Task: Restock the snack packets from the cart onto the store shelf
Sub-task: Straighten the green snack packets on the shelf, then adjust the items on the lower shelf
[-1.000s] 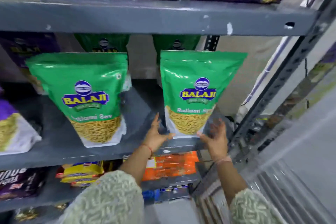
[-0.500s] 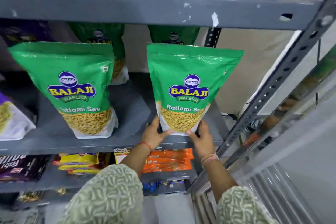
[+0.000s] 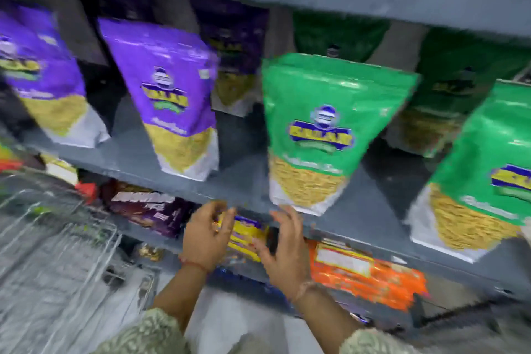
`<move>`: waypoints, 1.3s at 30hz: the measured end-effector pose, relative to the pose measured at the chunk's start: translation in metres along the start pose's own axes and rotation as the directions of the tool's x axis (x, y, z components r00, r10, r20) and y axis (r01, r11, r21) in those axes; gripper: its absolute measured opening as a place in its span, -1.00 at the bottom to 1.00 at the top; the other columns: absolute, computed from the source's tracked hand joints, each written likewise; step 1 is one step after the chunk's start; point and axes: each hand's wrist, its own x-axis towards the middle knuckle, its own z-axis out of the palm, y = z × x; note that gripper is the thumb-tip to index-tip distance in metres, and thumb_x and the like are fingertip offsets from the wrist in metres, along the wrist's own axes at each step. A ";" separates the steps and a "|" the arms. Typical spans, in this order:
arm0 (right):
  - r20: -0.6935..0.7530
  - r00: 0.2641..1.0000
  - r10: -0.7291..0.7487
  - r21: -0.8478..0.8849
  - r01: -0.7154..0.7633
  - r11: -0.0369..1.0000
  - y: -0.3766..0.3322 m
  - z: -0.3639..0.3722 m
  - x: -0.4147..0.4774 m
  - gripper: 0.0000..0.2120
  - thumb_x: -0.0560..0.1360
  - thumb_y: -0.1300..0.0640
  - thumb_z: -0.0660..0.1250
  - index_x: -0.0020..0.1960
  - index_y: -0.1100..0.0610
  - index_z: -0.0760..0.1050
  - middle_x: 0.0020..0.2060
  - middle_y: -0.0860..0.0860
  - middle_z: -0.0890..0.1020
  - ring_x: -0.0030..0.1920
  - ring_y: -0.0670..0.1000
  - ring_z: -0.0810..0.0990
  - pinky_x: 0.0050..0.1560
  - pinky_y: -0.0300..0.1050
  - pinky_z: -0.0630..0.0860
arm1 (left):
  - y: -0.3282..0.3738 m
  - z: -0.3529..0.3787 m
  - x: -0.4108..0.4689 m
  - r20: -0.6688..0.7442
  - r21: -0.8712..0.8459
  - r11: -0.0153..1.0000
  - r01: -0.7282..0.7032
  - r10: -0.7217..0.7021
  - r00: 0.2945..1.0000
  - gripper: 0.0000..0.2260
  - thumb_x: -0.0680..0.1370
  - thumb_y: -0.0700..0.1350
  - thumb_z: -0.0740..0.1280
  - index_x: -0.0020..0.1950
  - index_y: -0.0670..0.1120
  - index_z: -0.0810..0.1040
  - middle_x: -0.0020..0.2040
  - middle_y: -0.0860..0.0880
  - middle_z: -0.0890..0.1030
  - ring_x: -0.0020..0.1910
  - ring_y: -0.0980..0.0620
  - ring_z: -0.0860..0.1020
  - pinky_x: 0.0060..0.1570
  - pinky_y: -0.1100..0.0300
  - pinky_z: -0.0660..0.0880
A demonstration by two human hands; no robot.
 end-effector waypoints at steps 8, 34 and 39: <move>0.325 0.946 0.003 0.069 -0.027 0.997 -0.130 0.176 0.096 -0.19 0.20 -0.57 -0.15 0.29 -0.12 0.13 0.26 0.10 0.50 0.23 0.10 0.49 0.16 -0.15 0.34 | -0.119 -0.166 0.121 -0.260 -0.214 0.968 0.132 -0.187 0.947 -0.71 0.38 0.16 0.22 -0.05 0.00 0.48 -0.19 -0.06 0.57 -0.15 -0.04 0.54 -0.02 -0.01 0.50; 0.339 0.901 0.269 0.154 -0.336 0.929 -0.200 0.323 0.246 -0.61 0.40 0.15 0.39 0.15 0.23 0.36 0.08 0.16 0.62 0.09 0.15 0.59 0.01 -0.08 0.49 | -0.250 -0.261 0.272 0.114 0.072 0.954 0.292 -0.298 0.948 -0.15 0.32 0.25 0.33 0.48 -0.02 0.06 0.46 -0.09 0.33 0.48 -0.10 0.17 0.51 -0.01 -0.22; 0.446 0.859 0.253 0.143 -0.347 0.927 -0.211 0.305 0.230 -0.21 0.42 0.10 0.37 0.45 0.18 -0.04 0.38 0.16 0.37 0.33 0.17 0.40 0.22 -0.06 0.38 | -0.235 -0.266 0.261 0.072 0.137 0.944 0.300 -0.312 0.947 -0.08 0.32 0.23 0.36 0.49 -0.09 -0.02 0.52 -0.16 0.15 0.50 -0.14 0.08 0.51 -0.08 -0.02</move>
